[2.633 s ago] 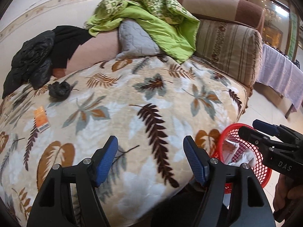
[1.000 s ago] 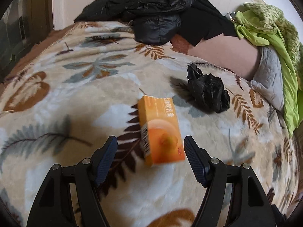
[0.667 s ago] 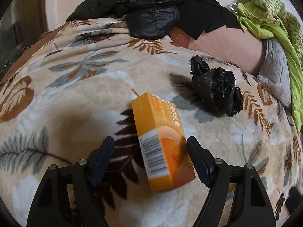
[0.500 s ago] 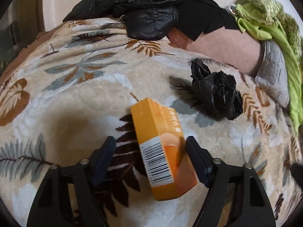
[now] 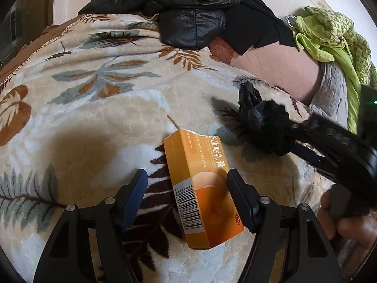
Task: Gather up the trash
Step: 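Grasp the orange box with left gripper while right grasps the black bag, then lift the held orange box and black bag above the bed, then carry the orange box and black bag to the red basket and open both grippers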
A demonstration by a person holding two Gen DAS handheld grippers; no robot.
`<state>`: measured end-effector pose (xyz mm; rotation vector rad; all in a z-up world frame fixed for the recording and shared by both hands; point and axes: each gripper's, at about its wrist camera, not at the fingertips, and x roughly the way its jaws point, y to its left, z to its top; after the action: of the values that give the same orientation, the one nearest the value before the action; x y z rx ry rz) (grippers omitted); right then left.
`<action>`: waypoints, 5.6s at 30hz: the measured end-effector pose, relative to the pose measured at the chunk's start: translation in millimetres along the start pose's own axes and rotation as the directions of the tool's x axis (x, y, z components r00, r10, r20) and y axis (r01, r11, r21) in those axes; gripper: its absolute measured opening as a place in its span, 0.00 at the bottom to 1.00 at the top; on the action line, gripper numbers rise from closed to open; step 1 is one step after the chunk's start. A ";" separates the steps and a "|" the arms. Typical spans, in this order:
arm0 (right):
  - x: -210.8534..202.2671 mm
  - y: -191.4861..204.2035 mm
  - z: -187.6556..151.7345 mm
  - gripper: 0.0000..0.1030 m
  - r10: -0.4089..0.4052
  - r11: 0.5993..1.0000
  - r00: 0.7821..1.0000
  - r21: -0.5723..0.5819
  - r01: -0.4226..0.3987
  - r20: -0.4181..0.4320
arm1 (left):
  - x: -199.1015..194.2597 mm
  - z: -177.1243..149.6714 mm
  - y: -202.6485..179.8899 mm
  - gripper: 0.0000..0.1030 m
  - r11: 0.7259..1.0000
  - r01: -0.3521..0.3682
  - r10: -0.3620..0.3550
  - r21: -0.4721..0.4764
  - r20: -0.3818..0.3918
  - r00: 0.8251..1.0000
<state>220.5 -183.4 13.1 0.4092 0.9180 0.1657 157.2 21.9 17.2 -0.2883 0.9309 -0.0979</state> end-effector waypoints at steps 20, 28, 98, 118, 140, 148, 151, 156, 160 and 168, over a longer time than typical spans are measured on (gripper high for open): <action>-74.7 -13.3 -54.6 0.24 -0.052 0.999 0.982 0.004 0.052 0.182 | 10.1 -10.3 -26.3 0.60 0.983 -0.145 0.143 0.108 0.028 0.989; -62.0 -13.9 -68.5 0.24 -0.130 0.989 0.977 -0.050 0.140 0.167 | 16.5 -12.3 -29.2 0.57 0.970 -0.196 0.195 0.140 0.025 0.981; -256.8 -9.0 -234.6 0.24 -0.128 0.983 0.938 -0.086 0.163 0.322 | -182.3 -162.0 -41.5 0.45 0.917 -0.263 0.173 0.299 0.294 0.940; -296.6 -25.1 -267.1 0.24 -0.085 0.993 0.936 -0.044 0.107 0.343 | -208.0 -198.6 -64.7 0.45 0.896 -0.239 0.118 0.373 0.318 0.941; -349.2 -64.2 -289.6 0.24 -0.112 0.993 0.925 0.084 0.088 0.364 | -231.3 -231.5 -131.5 0.45 0.846 -0.117 -0.035 0.521 0.273 0.961; -388.8 -99.0 -304.5 0.24 -0.180 0.978 0.902 0.170 0.122 0.392 | -234.8 -245.5 -165.5 0.45 0.809 -0.056 -0.102 0.585 0.235 0.967; -402.6 -112.7 -310.5 0.24 -0.211 0.970 0.893 0.200 0.140 0.397 | -236.6 -249.9 -178.4 0.45 0.792 -0.039 -0.129 0.609 0.230 0.965; -426.8 -141.6 -326.9 0.24 -0.283 0.945 0.874 0.271 0.183 0.395 | -238.8 -256.0 -199.6 0.45 0.765 0.009 -0.180 0.644 0.200 0.963; -440.5 -161.6 -340.3 0.24 -0.335 0.922 0.863 0.322 0.217 0.379 | -241.1 -261.3 -214.9 0.45 0.740 0.039 -0.213 0.671 0.180 0.960; -460.4 -191.9 -362.1 0.24 -0.404 0.881 0.845 0.399 0.256 0.351 | -241.7 -275.3 -247.0 0.45 0.689 0.091 -0.259 0.719 0.126 0.958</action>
<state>-351.9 -402.6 78.5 0.5687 0.5660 -0.4032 -197.6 -220.2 120.8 0.3377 0.5788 -0.5860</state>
